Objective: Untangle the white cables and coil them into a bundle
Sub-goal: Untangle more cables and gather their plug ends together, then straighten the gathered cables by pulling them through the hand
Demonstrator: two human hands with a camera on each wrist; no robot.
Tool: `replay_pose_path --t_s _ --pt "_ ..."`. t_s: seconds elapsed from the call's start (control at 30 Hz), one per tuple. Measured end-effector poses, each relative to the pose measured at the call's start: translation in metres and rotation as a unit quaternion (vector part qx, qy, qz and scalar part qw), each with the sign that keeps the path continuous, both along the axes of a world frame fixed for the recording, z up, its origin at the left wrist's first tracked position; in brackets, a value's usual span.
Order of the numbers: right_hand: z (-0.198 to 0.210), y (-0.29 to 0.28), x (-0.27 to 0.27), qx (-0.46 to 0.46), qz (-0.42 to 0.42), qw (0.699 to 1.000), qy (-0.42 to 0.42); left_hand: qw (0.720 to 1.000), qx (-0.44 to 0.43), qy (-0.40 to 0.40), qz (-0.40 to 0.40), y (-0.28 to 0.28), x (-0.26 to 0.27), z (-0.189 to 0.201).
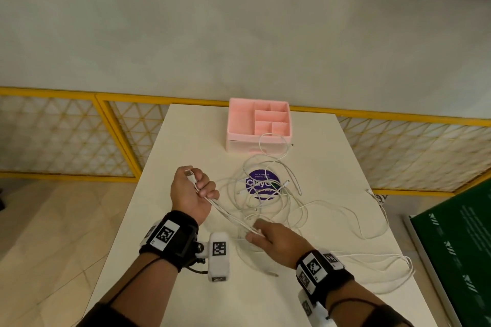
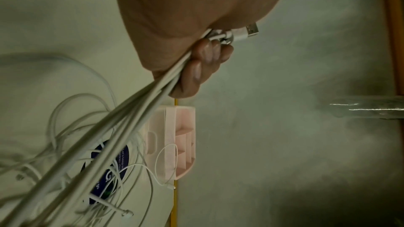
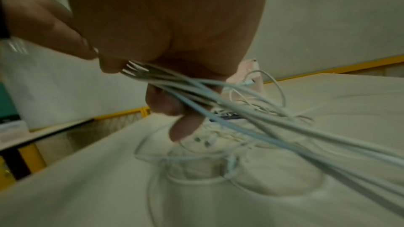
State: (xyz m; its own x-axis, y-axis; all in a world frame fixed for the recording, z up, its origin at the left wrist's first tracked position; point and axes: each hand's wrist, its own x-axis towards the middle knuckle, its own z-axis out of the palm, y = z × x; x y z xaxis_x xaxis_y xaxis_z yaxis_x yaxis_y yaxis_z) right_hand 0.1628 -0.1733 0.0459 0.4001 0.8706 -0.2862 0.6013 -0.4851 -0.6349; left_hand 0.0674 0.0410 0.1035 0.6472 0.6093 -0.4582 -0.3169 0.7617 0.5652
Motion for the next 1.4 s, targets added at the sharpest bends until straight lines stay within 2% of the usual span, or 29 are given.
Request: replay_pose_path --t_s 0.1,0.2,0.67,0.83,0.97,1.17,1.23,1.33,1.4 --pt "0.018 0.022 -0.012 0.079 -0.002 0.997 -0.009 1.000 -0.011 -0.023 -0.002 -0.002 0.000 0.002" --pt "0.027 0.038 -0.020 0.112 0.001 0.994 -0.011 0.999 -0.024 -0.037 -0.011 -0.002 -0.001 0.004" --pt "0.039 0.055 -0.036 0.139 -0.012 0.990 0.030 1.000 -0.006 -0.008 -0.022 -0.012 0.004 0.004" --pt "0.035 0.051 -0.028 0.134 -0.030 0.991 -0.002 0.997 0.035 0.001 -0.070 -0.009 0.002 0.000" --pt "0.032 0.050 -0.023 0.116 -0.023 0.993 -0.014 0.997 0.041 0.028 -0.059 -0.014 0.004 0.003" --pt "0.033 0.052 -0.019 0.108 -0.057 0.987 0.103 0.999 0.031 0.019 0.005 -0.018 0.008 0.002" --pt "0.038 0.054 -0.019 0.102 -0.055 0.987 0.112 1.000 0.028 -0.001 0.013 -0.016 0.007 0.002" --pt "0.045 0.059 -0.018 0.126 -0.067 0.987 0.080 0.997 0.050 -0.034 -0.044 -0.011 0.002 0.000" --pt "0.048 0.063 -0.013 0.155 -0.083 0.983 0.054 0.989 0.109 -0.004 -0.094 -0.015 0.001 0.000"
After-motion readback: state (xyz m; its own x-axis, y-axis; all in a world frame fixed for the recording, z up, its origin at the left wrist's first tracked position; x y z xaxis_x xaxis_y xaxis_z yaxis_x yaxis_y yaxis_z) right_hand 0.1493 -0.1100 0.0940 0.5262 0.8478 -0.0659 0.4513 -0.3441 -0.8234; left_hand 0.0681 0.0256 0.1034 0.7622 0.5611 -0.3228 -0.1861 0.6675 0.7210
